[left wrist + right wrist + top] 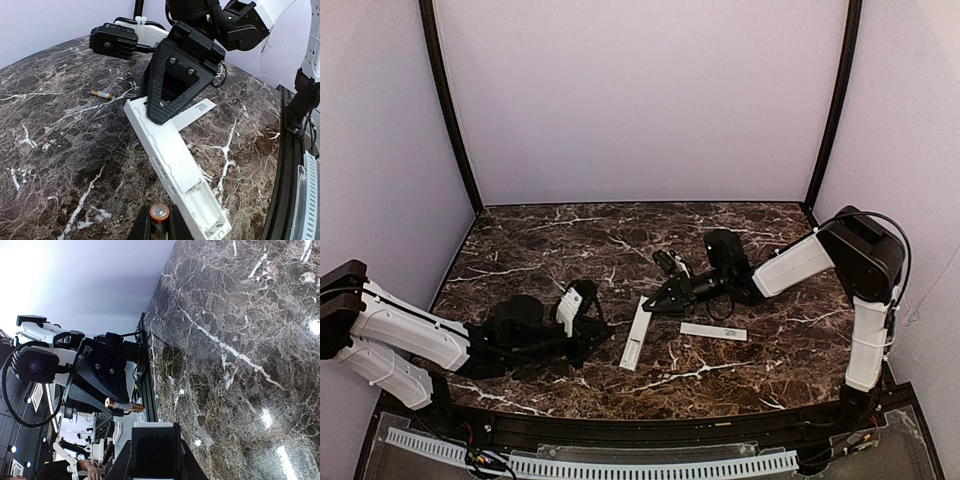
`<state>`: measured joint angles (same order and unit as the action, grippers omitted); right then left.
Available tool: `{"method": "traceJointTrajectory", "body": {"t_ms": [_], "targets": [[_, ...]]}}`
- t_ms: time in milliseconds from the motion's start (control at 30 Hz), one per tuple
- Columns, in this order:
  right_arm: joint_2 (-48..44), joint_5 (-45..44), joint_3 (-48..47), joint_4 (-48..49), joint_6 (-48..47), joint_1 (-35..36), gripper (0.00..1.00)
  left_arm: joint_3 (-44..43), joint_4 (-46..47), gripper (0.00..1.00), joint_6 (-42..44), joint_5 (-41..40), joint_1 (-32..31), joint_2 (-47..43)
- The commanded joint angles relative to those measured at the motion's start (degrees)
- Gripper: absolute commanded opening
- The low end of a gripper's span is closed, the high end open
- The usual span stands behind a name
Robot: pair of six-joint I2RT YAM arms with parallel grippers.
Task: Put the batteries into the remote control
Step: Place the battery at the center of the board.
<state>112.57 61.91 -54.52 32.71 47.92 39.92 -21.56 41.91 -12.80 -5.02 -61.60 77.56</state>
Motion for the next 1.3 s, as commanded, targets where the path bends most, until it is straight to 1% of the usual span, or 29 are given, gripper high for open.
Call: {"method": "traceJointTrajectory", "body": {"t_ms": [0, 67, 167, 267, 367, 533, 867, 1067, 1133, 1267], "targets": [[1.4, -1.4, -1.2, -0.9, -0.8, -0.5, 0.0, -0.1, -0.5, 0.0, 3.2, 4.7, -0.6, -0.1], [1.6, -2.0, -1.5, -2.2, -0.9, -0.4, 0.0, -1.2, -2.5, 0.0, 5.0, 4.8, -1.3, 0.3], [1.2, -3.4, -2.5, -5.9, -3.3, -0.3, 0.0, -4.3, -8.8, 0.0, 6.5, 3.5, -2.0, 1.0], [0.8, -4.4, -2.9, -8.8, -5.1, -0.3, 0.0, -4.7, -11.6, 0.0, 4.9, -2.6, -1.7, 0.6], [0.3, -5.1, -3.0, -10.6, -6.6, -0.3, 0.0, -6.4, -16.0, 0.0, 1.4, -4.7, 0.2, 1.4], [-0.6, -3.4, -2.4, -9.3, -5.9, -0.5, 0.0, -10.7, -25.5, 0.0, -2.1, -4.6, 2.5, 6.6], [-2.0, -1.5, -2.5, -9.3, -5.3, -1.1, 0.0, -18.1, -34.8, 0.02, -6.4, -1.1, 4.3, 14.2], [-1.9, -1.4, -2.4, -9.2, -5.3, -1.2, 0.0, -19.4, -35.5, 0.07, -6.6, 0.2, 4.7, 16.6], [-1.8, -1.3, -2.5, -9.1, -5.3, -1.2, 0.0, -19.7, -35.7, 0.11, -6.5, 0.6, 4.7, 17.0], [-1.9, -1.1, -2.4, -9.1, -5.2, -1.3, 0.0, -20.0, -35.9, 0.22, -6.2, 0.8, 4.7, 16.9]]}}
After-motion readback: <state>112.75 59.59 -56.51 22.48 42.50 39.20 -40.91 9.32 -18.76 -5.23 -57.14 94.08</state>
